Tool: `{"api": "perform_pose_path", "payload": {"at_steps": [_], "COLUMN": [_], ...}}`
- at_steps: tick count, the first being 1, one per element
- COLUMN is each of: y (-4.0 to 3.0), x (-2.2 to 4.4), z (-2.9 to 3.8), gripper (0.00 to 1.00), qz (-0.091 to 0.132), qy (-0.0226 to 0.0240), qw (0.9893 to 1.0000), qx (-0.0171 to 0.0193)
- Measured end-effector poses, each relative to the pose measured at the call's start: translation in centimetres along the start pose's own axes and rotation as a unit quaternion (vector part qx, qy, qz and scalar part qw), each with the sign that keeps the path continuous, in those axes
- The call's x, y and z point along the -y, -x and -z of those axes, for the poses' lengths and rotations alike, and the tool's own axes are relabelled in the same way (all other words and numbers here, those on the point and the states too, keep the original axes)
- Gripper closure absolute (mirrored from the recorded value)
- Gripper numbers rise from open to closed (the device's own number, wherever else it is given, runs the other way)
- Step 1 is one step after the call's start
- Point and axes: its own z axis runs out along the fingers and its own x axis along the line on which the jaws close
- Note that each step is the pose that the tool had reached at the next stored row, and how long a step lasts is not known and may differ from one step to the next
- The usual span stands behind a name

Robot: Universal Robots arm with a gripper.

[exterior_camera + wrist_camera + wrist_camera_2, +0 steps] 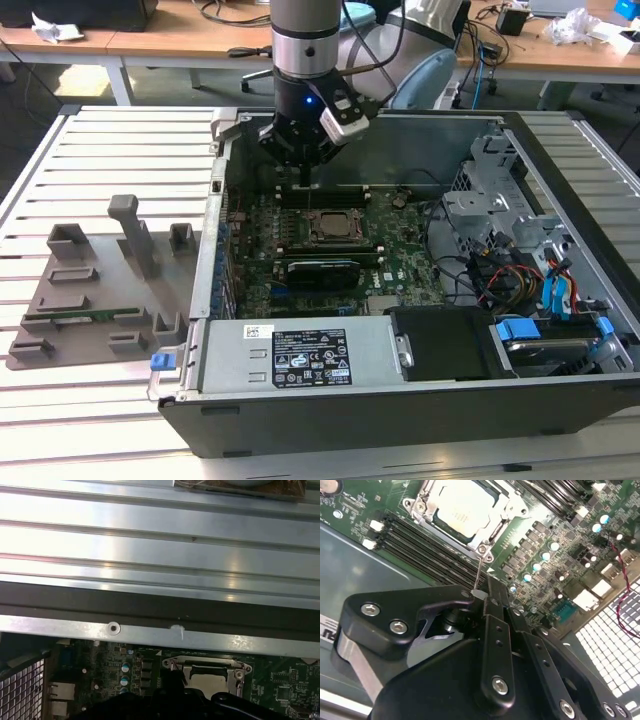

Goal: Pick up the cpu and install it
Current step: 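Install the first cpu locking lever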

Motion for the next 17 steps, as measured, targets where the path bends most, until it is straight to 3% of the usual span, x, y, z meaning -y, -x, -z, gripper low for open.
{"api": "perform_pose_path", "payload": {"at_steps": [8,14,15,16,17], "y": [2.03,2.46,2.47,2.45,2.44], "x": [0.16,0.19,0.19,0.29,0.42], "z": [-0.17,-0.26,-0.27,-0.28,-0.3], "gripper": [0.89,0.89,0.89,0.89,0.89], "qz": [0.0,0.0,0.0,0.0,0.0], "qy": [0.0002,0.0002,0.0013,0.0132,0.0185], "qw": [1.0,1.0,1.0,0.9999,0.9998], "qx": [-0.0018,-0.0021,-0.002,-0.0011,-0.0007]}}
